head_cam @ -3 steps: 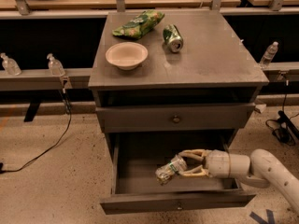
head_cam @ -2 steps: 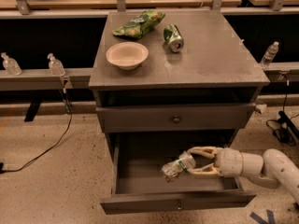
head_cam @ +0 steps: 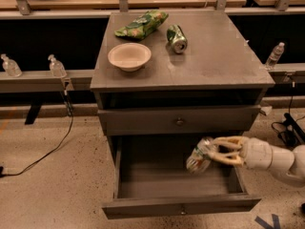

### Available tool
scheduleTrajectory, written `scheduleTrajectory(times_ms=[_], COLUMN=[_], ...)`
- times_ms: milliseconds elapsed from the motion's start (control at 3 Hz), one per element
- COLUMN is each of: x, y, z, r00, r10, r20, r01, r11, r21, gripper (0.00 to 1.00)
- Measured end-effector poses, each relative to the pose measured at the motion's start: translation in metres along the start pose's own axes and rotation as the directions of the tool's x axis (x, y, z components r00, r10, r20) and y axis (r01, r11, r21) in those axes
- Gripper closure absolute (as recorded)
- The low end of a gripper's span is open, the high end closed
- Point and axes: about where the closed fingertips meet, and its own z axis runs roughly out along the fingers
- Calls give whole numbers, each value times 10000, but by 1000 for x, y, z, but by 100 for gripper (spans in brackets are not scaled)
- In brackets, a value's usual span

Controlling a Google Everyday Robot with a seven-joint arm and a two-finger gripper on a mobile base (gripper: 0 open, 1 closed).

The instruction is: Pick 7up can from middle drawer and place on counter

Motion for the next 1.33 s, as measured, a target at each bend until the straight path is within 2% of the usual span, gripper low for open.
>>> scheduleTrajectory(times_ms=[333,667,1000,1333], x=[-41,-90,-112,-114], y=[-22,-51,-66,-74], z=[-6,3,10,23], r00=[9991,9958,9933,9910], r10=[-414,-790,-975,-941], r20=[-8,-465,-613,-948], r01=[414,803,985,926], r11=[9986,9964,9951,9955], r21=[339,278,130,-200], gripper=[100,100,100,74])
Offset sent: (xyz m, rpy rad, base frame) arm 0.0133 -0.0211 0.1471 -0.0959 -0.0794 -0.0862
